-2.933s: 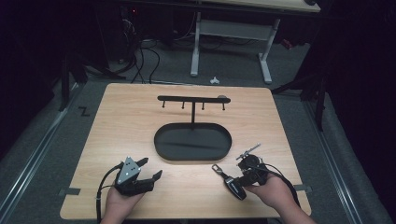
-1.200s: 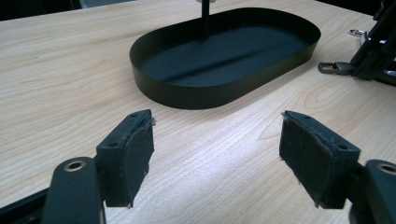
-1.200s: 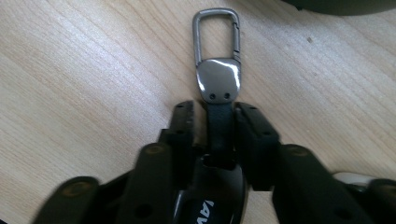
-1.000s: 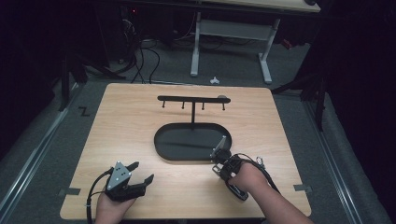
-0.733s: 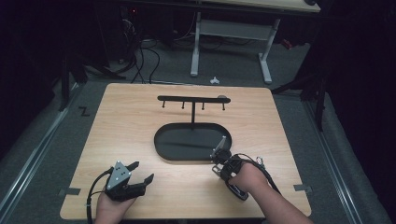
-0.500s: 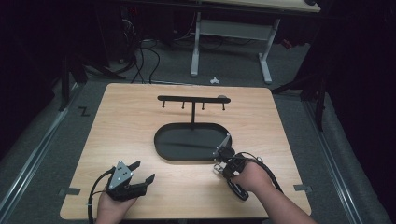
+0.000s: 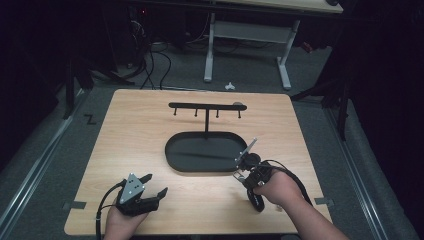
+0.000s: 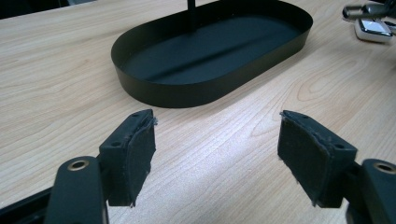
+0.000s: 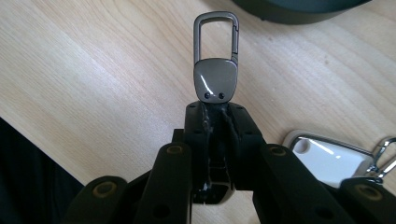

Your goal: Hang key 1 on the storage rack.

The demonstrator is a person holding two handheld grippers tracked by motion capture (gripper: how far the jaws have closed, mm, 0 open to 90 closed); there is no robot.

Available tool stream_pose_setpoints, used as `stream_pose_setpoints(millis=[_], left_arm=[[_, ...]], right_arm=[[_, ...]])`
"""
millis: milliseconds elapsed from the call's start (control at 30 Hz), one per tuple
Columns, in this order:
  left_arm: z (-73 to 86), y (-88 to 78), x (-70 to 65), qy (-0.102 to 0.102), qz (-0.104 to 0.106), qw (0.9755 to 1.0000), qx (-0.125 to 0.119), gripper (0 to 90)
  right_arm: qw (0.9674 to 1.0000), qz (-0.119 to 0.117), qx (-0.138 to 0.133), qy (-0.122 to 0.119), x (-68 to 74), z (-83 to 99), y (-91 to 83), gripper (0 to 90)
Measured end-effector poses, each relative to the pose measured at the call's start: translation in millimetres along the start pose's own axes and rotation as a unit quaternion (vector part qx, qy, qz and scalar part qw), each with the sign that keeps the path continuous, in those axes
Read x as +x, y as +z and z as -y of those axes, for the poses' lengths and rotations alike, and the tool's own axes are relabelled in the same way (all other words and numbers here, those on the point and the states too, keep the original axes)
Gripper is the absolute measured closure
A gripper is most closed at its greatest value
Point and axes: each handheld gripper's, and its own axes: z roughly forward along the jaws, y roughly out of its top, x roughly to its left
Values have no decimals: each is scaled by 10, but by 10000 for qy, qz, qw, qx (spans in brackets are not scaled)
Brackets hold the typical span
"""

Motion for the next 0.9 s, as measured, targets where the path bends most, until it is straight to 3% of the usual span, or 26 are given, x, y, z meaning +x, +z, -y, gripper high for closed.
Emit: stream_pose_setpoints(millis=[100,300,433,467,533,667,900], left_arm=[[0,-3,-2,9,0,10000,-3,281],[2,-4,4,4,5,10000,2,281],[0,-9,12,13,10,10000,1,282],[1,-10,14,9,10,10000,-2,282],[3,-9,18,-5,3,10000,-6,282],[4,-7,18,7,14,10000,11,282],[8,-8,24,14,32,10000,26,283]], right_arm=[[10000,-4,-39,46,2,-8,-64,805],[9997,69,-180,-125,3,-64,-180,806],[9994,67,-298,-139,13,-122,-270,805],[9996,78,-288,-10,32,-135,-295,806],[9994,105,-317,11,42,-173,-338,805],[9988,142,-453,-151,27,-244,-408,805],[9981,182,-576,-123,21,-346,-518,806]])
